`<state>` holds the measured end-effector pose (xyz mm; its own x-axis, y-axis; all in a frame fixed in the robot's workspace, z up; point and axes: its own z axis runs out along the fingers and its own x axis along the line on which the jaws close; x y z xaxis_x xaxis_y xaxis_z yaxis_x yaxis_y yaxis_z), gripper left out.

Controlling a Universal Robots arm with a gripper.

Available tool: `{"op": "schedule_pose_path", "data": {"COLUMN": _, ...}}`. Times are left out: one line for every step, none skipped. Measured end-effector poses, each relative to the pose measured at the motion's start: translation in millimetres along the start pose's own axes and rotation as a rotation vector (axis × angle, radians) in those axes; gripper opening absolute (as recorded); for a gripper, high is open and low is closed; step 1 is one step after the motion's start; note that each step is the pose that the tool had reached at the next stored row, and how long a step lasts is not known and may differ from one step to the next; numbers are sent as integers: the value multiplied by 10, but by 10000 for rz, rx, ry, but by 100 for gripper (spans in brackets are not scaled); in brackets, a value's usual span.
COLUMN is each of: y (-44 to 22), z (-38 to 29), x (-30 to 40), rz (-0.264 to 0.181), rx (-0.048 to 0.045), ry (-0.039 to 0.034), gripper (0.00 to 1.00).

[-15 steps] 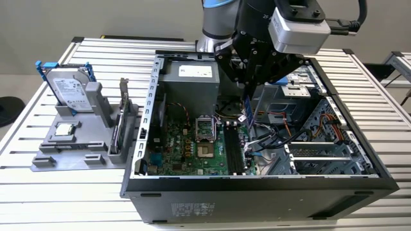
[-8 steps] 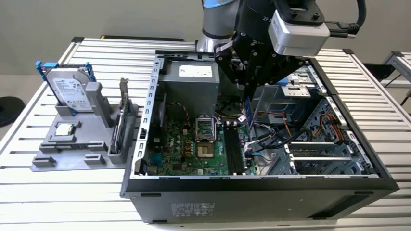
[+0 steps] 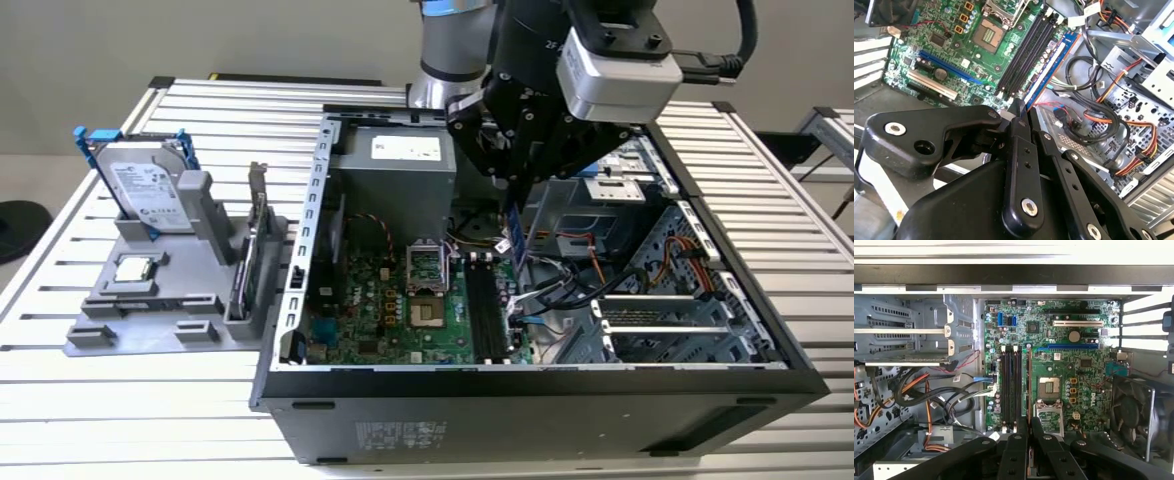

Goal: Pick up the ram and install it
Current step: 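Insert the ram into the slot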

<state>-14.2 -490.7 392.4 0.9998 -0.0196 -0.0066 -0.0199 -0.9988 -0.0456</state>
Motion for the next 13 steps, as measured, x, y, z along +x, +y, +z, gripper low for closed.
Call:
{"op": "schedule_pose_path", "data": {"y": 0, "z": 8, "x": 1, "rz": 0, "rx": -1, "ry": 0, "gripper": 0}}
{"op": "schedule_pose_path", "data": {"y": 1, "z": 15, "x": 4, "rz": -1, "rx": -2, "ry": 1, "gripper": 0}}
{"op": "schedule_pose_path", "data": {"y": 1, "z": 23, "x": 9, "rz": -2, "rx": -1, "ry": 0, "gripper": 0}}
{"op": "schedule_pose_path", "data": {"y": 1, "z": 29, "x": 12, "rz": -1, "rx": -2, "ry": 0, "gripper": 0}}
{"op": "schedule_pose_path", "data": {"y": 1, "z": 37, "x": 17, "rz": 0, "rx": -1, "ry": -1, "gripper": 0}}
{"op": "schedule_pose_path", "data": {"y": 1, "z": 44, "x": 21, "rz": -1, "rx": -1, "ry": -1, "gripper": 0}}
{"op": "schedule_pose_path", "data": {"y": 2, "z": 53, "x": 26, "rz": -1, "rx": 0, "ry": -1, "gripper": 0}}
{"op": "schedule_pose_path", "data": {"y": 2, "z": 62, "x": 33, "rz": 0, "rx": 0, "ry": 0, "gripper": 0}}
{"op": "schedule_pose_path", "data": {"y": 2, "z": 72, "x": 40, "rz": 0, "rx": 0, "ry": 0, "gripper": 0}}
{"op": "schedule_pose_path", "data": {"y": 3, "z": 82, "x": 47, "rz": 0, "rx": 0, "ry": 0, "gripper": 0}}
{"op": "schedule_pose_path", "data": {"y": 3, "z": 94, "x": 54, "rz": 0, "rx": -1, "ry": 0, "gripper": 0}}
{"op": "schedule_pose_path", "data": {"y": 4, "z": 106, "x": 60, "rz": 0, "rx": -1, "ry": 0, "gripper": 0}}
{"op": "schedule_pose_path", "data": {"y": 4, "z": 118, "x": 67, "rz": 0, "rx": -1, "ry": 0, "gripper": 0}}
